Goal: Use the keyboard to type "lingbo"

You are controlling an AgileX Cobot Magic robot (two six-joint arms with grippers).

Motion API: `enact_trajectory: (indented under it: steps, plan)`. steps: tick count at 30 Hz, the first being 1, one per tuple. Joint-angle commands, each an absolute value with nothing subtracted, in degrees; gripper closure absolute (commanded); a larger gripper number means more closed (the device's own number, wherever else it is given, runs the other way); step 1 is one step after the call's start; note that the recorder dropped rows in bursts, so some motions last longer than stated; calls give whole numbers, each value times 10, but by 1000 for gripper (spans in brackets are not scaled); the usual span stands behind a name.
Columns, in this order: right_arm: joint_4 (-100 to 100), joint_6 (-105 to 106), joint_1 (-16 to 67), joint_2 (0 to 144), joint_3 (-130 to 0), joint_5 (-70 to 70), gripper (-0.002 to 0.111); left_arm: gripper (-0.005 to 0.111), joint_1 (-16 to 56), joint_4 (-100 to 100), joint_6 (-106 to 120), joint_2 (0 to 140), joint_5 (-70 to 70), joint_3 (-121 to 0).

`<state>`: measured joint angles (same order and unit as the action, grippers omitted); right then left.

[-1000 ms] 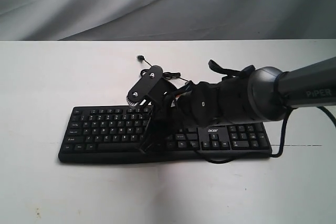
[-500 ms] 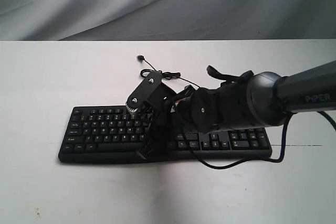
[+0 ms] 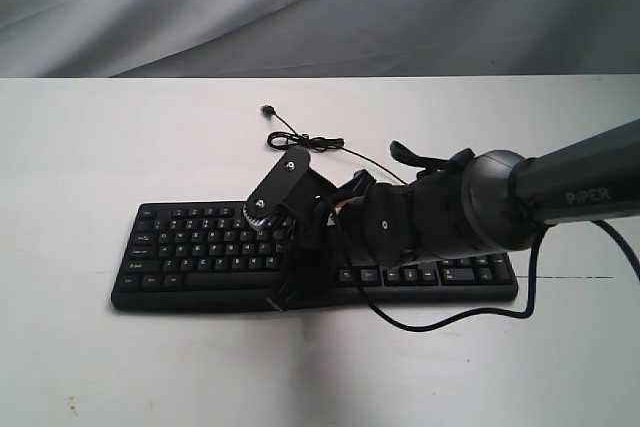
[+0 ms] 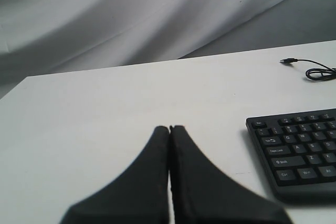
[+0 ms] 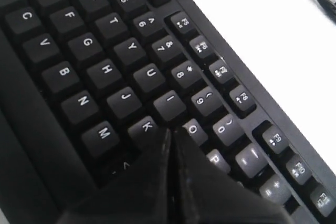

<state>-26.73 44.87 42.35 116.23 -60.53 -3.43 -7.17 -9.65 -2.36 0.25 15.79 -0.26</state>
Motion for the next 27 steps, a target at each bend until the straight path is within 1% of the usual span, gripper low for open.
enact_trajectory:
  steps: [1,18,23,27]
  plan:
    - [-261,448,421,1164,-604,-51,108,107,-67,-95,-26,0,152,0]
    - [-263,446,421,1178,-604,-40,108,107,-67,-95,-26,0,152,0]
    - [-255,446,418,1141,-604,-55,108,107,-67,-95,-26,0,152,0]
    - [-255,446,418,1142,-629,-54,108,107,-67,-95,-26,0,152,0]
